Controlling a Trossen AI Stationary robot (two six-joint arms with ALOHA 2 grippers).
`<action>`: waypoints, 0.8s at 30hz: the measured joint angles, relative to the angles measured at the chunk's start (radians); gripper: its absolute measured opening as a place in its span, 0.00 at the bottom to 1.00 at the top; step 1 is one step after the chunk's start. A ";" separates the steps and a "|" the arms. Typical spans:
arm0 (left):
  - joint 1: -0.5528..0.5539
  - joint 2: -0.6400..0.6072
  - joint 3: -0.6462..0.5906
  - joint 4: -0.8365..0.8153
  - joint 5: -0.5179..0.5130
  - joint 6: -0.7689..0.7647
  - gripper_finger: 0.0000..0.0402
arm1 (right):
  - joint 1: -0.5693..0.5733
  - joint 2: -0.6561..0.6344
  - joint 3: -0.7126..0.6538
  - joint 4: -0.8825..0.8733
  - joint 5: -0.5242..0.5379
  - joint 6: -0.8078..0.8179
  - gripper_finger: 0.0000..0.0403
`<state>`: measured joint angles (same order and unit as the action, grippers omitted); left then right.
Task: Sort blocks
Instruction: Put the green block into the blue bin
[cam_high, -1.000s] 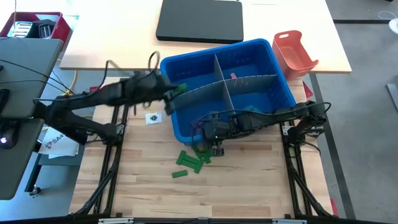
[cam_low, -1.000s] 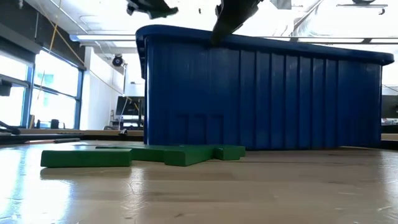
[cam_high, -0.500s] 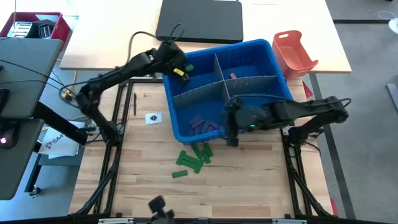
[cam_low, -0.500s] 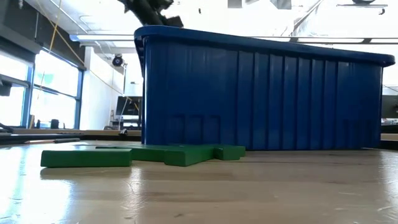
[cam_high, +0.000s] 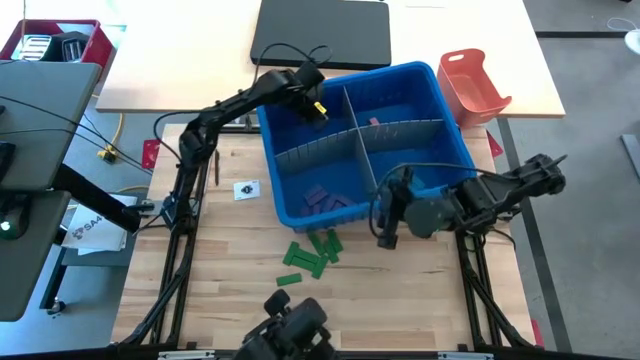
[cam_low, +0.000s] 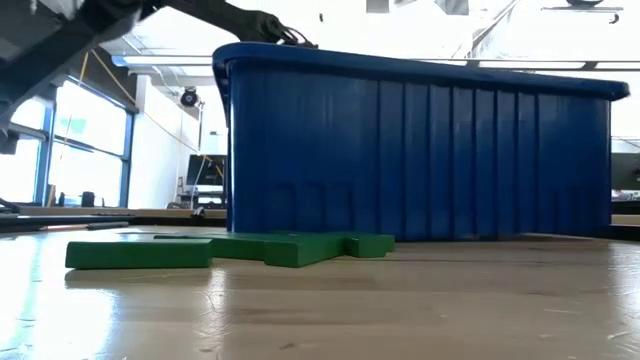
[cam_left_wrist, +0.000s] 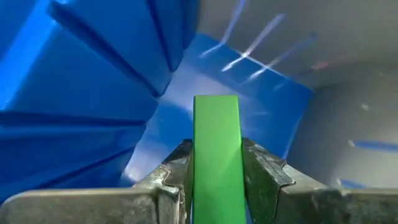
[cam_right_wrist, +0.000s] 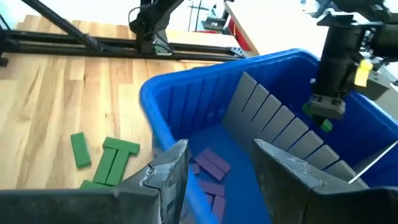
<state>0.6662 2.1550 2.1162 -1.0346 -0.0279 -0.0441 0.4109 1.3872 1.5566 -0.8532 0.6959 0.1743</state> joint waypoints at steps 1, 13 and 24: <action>0.003 0.015 0.014 -0.012 -0.006 -0.027 0.22 | 0.007 0.006 0.000 -0.005 0.003 0.005 0.43; 0.008 0.067 0.031 -0.026 -0.007 -0.146 0.26 | 0.051 0.022 0.000 -0.019 0.041 0.009 0.43; 0.016 0.069 0.026 -0.033 0.002 -0.137 0.50 | 0.056 0.022 0.000 -0.052 0.037 0.056 0.43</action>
<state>0.6822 2.2241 2.1422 -1.0675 -0.0256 -0.1810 0.4665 1.4094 1.5566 -0.9052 0.7324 0.2299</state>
